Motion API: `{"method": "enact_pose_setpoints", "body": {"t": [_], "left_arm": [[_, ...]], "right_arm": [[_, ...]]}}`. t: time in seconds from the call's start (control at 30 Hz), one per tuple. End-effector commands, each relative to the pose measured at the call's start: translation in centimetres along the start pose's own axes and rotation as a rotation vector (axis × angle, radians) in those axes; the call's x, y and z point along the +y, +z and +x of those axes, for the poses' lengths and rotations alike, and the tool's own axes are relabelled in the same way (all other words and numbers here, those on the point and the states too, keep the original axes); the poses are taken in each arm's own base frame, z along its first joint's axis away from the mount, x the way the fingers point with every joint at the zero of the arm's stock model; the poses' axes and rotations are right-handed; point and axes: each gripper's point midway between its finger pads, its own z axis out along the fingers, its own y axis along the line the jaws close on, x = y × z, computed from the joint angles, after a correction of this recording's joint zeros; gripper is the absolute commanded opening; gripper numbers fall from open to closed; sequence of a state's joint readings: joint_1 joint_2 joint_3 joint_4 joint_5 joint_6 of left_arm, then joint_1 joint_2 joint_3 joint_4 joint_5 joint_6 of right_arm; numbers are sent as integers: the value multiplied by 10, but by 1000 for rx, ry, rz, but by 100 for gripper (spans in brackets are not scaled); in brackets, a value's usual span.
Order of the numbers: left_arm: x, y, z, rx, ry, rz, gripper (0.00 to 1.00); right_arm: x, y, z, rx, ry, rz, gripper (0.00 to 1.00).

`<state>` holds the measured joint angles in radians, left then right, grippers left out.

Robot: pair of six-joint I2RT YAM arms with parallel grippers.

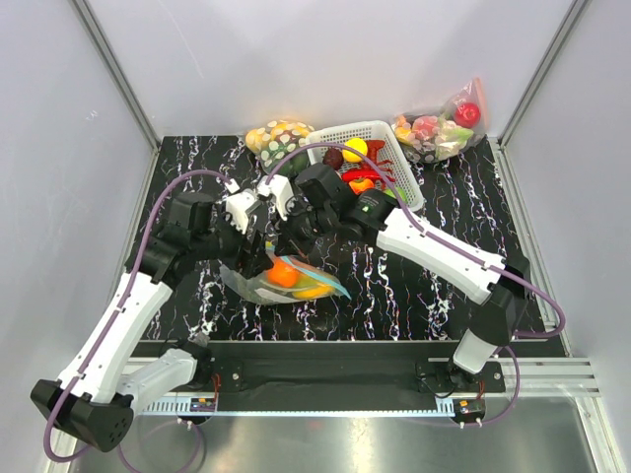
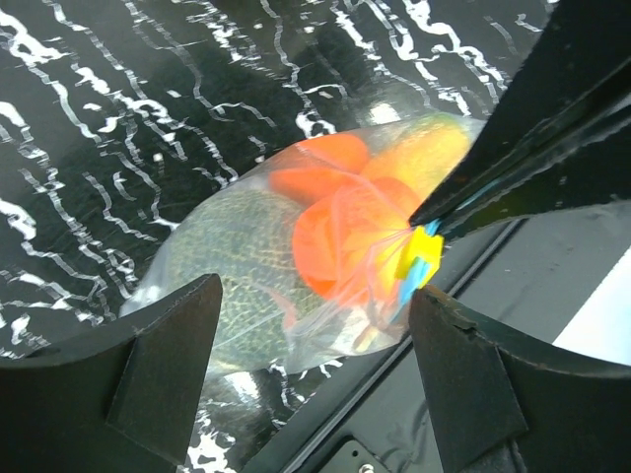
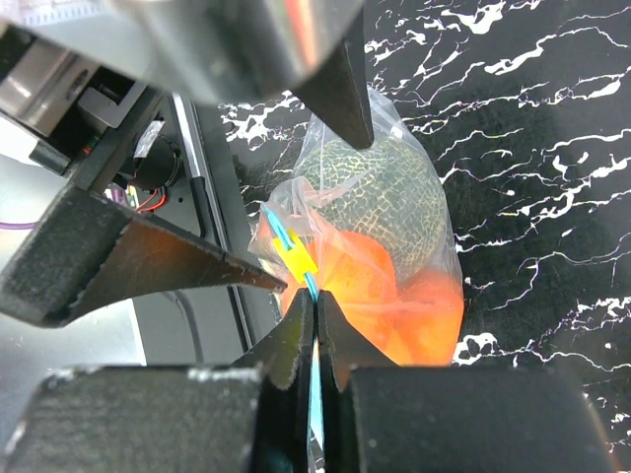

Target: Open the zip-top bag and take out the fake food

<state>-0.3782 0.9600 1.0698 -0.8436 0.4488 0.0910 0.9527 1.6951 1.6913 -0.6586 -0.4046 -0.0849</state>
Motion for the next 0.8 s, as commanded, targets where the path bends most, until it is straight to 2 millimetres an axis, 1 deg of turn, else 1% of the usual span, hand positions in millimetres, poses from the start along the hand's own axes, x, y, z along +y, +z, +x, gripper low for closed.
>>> {"method": "enact_pose_setpoints", "body": {"t": [0.0,0.03,0.1,0.23,0.3,0.33,0.43,0.47,0.53,0.57,0.67,0.77], "left_arm": [[-18,-7,-53,-180,68,90,80],[-24,-9,-55,-185,69,123,80],[-30,-10,-58,-203,62,152,79],[-33,-3,-52,-195,48,190,76],[-34,-2,-51,-199,37,199,70],[-36,-3,-52,-205,37,208,63],[-39,-3,-53,-207,38,227,54],[-40,-1,-50,-196,7,235,48],[-42,-1,-46,-188,-2,243,42],[-43,0,-43,-182,-8,248,37],[-44,-1,-40,-179,-12,250,33],[-44,0,-38,-174,-17,253,23]], "right_arm": [[9,-9,10,30,3,-6,0],[8,-8,11,33,5,0,0],[5,-9,11,29,5,14,0],[8,-8,7,12,13,5,0],[8,-9,10,14,23,4,0],[8,-10,8,6,20,8,0],[6,-11,13,15,27,20,0],[5,-11,13,15,27,24,0],[4,-13,14,14,30,33,0],[2,-13,14,13,33,39,0],[1,-16,15,8,41,47,0],[0,-17,16,11,46,48,0]]}}
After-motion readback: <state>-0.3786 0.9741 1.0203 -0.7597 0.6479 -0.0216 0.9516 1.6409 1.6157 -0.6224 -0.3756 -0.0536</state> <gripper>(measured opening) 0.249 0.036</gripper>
